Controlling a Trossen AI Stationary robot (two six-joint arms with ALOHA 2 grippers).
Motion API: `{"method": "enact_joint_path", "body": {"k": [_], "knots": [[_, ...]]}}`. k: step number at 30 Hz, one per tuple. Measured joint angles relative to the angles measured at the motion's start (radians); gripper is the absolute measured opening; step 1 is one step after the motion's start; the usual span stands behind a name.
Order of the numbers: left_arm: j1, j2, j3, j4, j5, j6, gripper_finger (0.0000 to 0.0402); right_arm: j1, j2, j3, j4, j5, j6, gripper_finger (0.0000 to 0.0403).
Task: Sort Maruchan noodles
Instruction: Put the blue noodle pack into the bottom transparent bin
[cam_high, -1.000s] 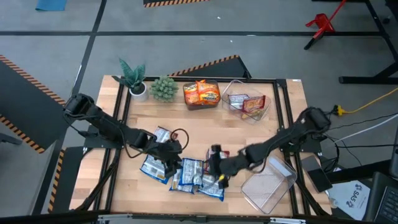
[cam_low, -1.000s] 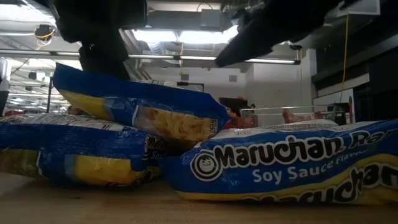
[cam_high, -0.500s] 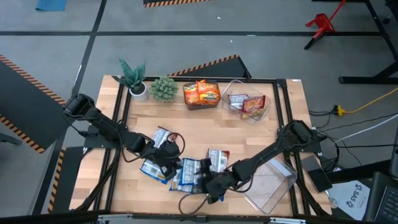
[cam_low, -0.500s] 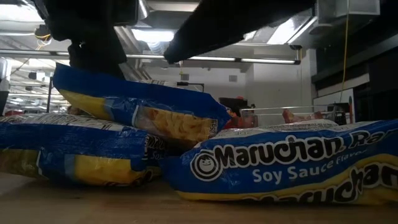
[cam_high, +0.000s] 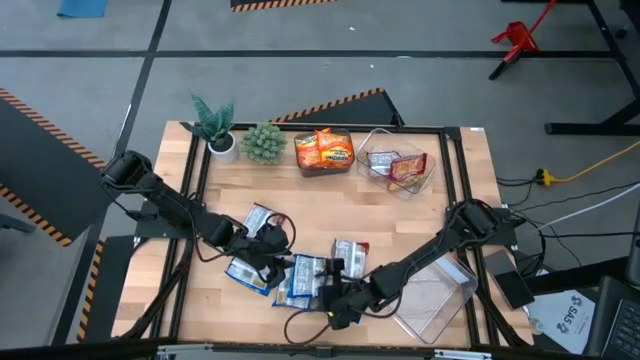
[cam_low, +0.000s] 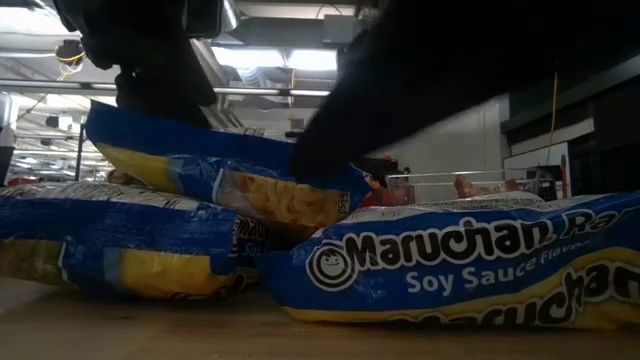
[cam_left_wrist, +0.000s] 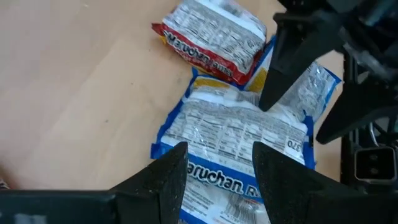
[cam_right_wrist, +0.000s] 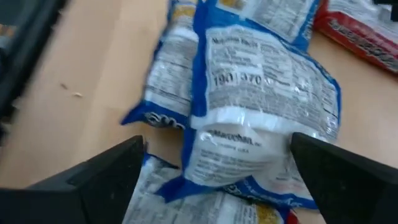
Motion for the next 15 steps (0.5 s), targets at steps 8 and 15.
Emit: {"method": "enact_joint_path", "body": {"k": [8,15], "knots": [[0.001,0.0,0.0,0.004,-0.016,-0.004,0.0174,-0.016,0.075,0.0,0.044,0.103,-0.031,0.0382],[0.002,0.0,0.0,0.004,-0.013,-0.005,0.0174,-0.015,0.095,0.002,0.045,0.212,-0.051,0.0344]]}}
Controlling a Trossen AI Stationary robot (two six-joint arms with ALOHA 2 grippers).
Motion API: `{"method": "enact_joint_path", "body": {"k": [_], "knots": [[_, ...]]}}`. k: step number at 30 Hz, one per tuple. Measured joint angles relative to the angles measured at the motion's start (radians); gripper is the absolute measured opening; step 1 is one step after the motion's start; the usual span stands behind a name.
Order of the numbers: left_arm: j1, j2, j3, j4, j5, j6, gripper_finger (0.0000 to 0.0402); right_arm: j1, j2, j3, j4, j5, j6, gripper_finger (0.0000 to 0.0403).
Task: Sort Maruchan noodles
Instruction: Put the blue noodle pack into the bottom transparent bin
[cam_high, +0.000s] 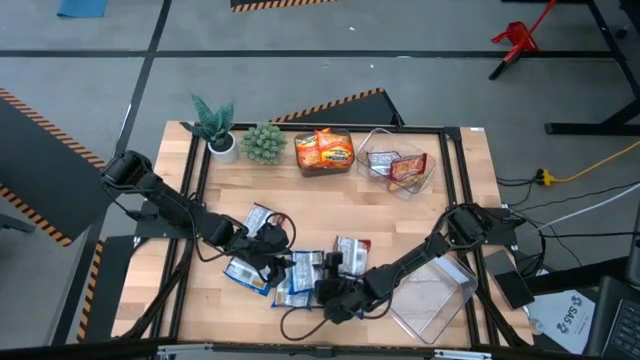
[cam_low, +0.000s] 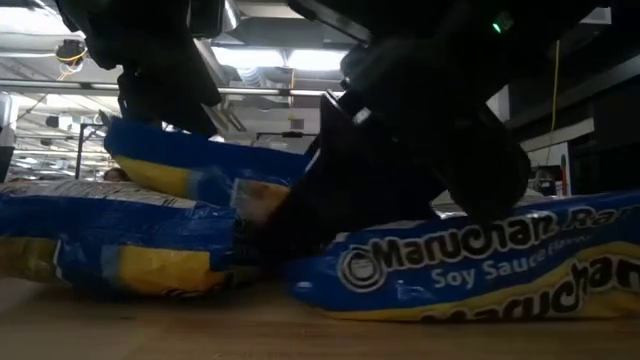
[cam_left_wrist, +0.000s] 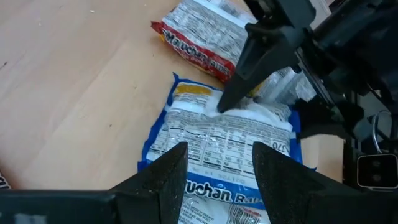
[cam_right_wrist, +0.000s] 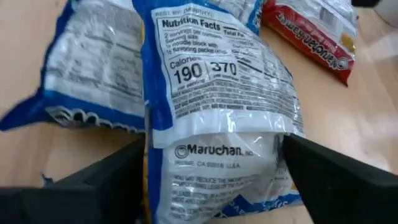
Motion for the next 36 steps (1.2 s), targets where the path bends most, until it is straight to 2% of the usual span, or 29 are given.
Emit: {"method": "enact_joint_path", "body": {"k": [4,12,16,21,24,28,33,36], "knots": [[0.0,0.0,0.0,0.0,0.027,-0.001,0.0174,-0.001,-0.002,0.022,-0.071,0.006,0.0,0.028],[-0.001,0.0,0.0,-0.001,0.037,0.006,0.0174,-0.001,-0.002,0.133,-0.245,-0.006,0.007,0.0098],[-0.007,0.0,0.0,0.004,0.037,0.078,0.0174,-0.002,-0.002,0.196,-0.339,-0.063,0.007,0.0029],[-0.006,-0.001,0.0,0.004,0.07,0.243,0.0174,-0.01,-0.003,0.27,-0.472,-0.092,0.007,0.0022],[-0.006,-0.001,0.012,0.001,0.122,0.341,0.0174,-0.022,-0.004,0.331,-0.592,-0.118,0.018,0.0034],[-0.007,-0.002,0.028,-0.009,0.166,0.399,0.0174,-0.038,-0.04,0.38,-0.714,-0.193,0.024,0.0035],[-0.007,-0.002,0.04,-0.009,0.139,0.428,0.0174,-0.065,-0.133,0.381,-0.784,-0.284,0.032,0.0018],[-0.008,-0.002,0.042,0.006,0.08,0.477,0.0174,-0.077,-0.194,0.381,-0.807,-0.31,0.045,0.0022]]}}
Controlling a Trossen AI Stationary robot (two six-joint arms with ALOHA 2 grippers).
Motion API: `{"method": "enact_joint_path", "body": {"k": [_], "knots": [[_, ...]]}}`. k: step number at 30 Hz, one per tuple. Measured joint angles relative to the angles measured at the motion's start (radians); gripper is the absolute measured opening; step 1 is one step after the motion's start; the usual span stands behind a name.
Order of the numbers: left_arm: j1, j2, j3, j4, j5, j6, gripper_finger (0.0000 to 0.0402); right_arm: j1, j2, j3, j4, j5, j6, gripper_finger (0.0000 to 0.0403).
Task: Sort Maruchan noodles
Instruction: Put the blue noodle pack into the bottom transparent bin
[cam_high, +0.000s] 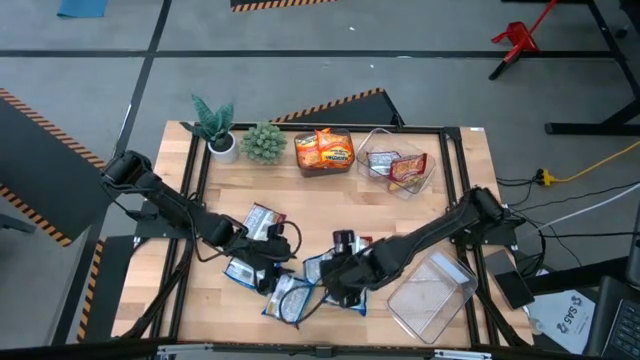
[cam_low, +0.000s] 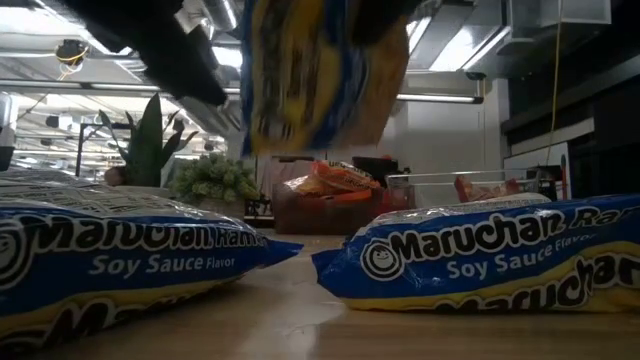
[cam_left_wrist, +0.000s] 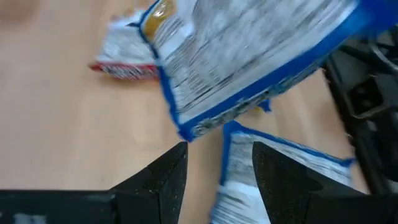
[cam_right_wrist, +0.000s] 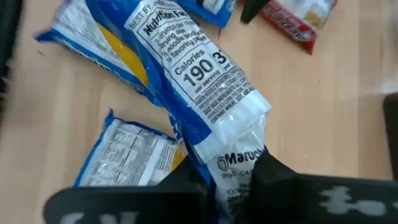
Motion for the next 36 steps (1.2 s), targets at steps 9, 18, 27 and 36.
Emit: {"method": "enact_joint_path", "body": {"k": [9,18,27,36], "knots": [[0.0,0.0,0.001,0.151,-0.178,0.274,0.0174,-0.031,-0.149,0.001,-0.042,-0.04,0.06,0.0023],[0.011,0.0,0.001,0.307,-0.289,0.488,0.0174,-0.031,-0.162,0.001,-0.018,-0.032,0.086,0.0029],[0.003,-0.001,0.001,0.318,-0.214,0.501,0.0174,-0.092,-0.172,0.001,-0.038,-0.018,0.089,0.0023],[-0.003,-0.001,0.001,0.353,-0.22,0.444,0.0174,-0.102,-0.173,0.001,-0.021,-0.025,0.092,0.0027]]}}
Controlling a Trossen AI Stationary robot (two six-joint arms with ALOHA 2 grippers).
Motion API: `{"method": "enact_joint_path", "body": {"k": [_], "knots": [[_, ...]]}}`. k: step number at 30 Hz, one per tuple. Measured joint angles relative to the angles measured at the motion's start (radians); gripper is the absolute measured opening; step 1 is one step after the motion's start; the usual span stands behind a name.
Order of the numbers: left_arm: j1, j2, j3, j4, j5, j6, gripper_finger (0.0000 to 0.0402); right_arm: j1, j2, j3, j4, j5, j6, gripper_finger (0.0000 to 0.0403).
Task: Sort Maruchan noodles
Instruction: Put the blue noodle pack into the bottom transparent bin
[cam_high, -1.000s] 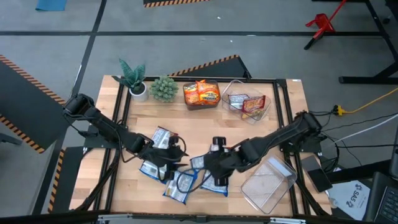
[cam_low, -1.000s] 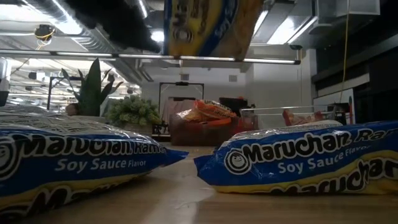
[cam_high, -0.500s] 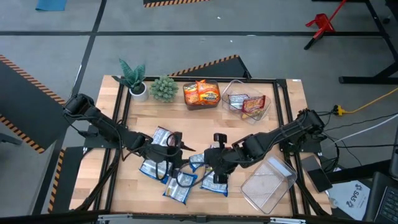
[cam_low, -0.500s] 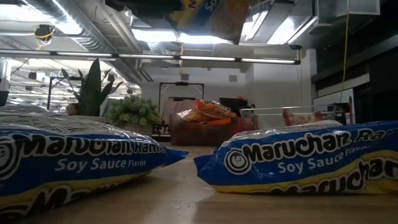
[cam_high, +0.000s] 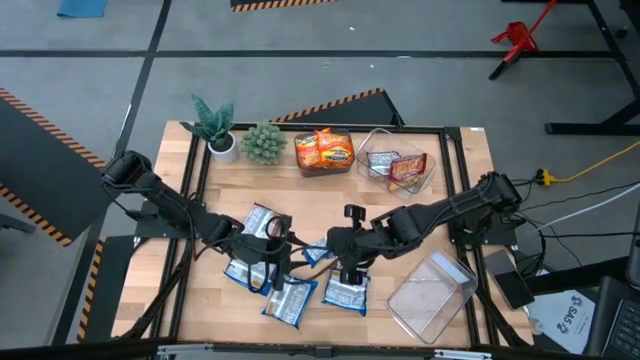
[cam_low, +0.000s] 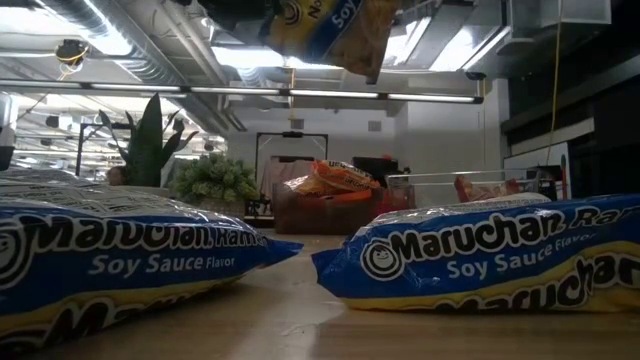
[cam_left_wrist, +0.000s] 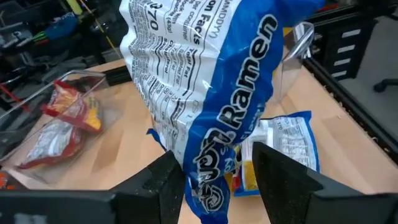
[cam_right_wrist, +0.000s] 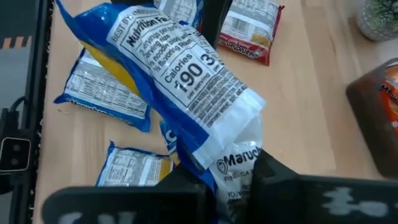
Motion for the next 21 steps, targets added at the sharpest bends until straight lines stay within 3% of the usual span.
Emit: {"method": "enact_joint_path", "body": {"k": [7,18,21], "knots": [[0.021,0.001,-0.002,0.044,-0.041,-0.001,0.0174,-0.006,0.007,0.0,0.098,-0.024,-0.001,0.0027],[0.037,0.0,-0.001,0.084,-0.047,-0.01,0.0174,-0.007,0.008,-0.001,0.102,-0.024,0.005,0.0028],[0.037,0.001,-0.001,0.089,-0.051,-0.022,0.0167,-0.007,0.006,0.0,0.076,-0.071,-0.009,0.0032]]}}
